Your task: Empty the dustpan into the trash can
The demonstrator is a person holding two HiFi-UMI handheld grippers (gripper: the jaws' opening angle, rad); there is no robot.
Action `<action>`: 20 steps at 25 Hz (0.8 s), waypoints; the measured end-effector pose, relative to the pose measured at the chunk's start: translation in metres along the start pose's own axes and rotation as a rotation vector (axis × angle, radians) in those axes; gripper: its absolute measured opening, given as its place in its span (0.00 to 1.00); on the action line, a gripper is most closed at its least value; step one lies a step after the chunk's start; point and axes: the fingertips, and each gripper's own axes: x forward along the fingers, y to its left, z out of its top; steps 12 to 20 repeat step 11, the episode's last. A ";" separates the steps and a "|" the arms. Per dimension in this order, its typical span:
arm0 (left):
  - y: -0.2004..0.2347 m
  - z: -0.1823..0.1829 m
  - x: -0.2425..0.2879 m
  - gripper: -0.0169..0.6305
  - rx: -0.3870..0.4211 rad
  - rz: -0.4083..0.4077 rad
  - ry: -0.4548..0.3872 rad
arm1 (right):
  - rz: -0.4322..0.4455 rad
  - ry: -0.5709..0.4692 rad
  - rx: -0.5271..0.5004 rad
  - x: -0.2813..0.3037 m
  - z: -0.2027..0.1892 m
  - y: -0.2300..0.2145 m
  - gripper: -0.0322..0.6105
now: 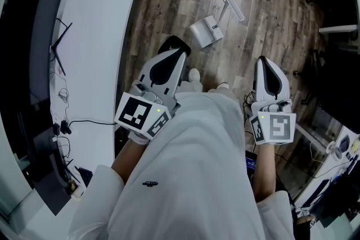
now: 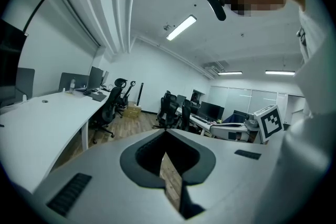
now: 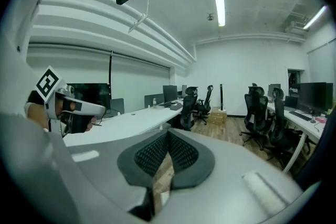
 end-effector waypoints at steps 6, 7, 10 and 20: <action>-0.003 -0.005 -0.002 0.04 -0.005 -0.006 0.015 | -0.039 -0.010 0.009 -0.008 -0.002 -0.011 0.07; -0.004 -0.005 -0.002 0.04 -0.007 -0.006 0.014 | -0.048 -0.014 0.018 -0.010 -0.001 -0.013 0.07; -0.004 -0.006 -0.003 0.04 -0.011 -0.007 0.014 | -0.088 -0.033 0.028 -0.015 0.001 -0.018 0.07; -0.004 -0.006 -0.003 0.04 -0.011 -0.009 0.016 | -0.102 -0.039 0.029 -0.016 0.002 -0.020 0.07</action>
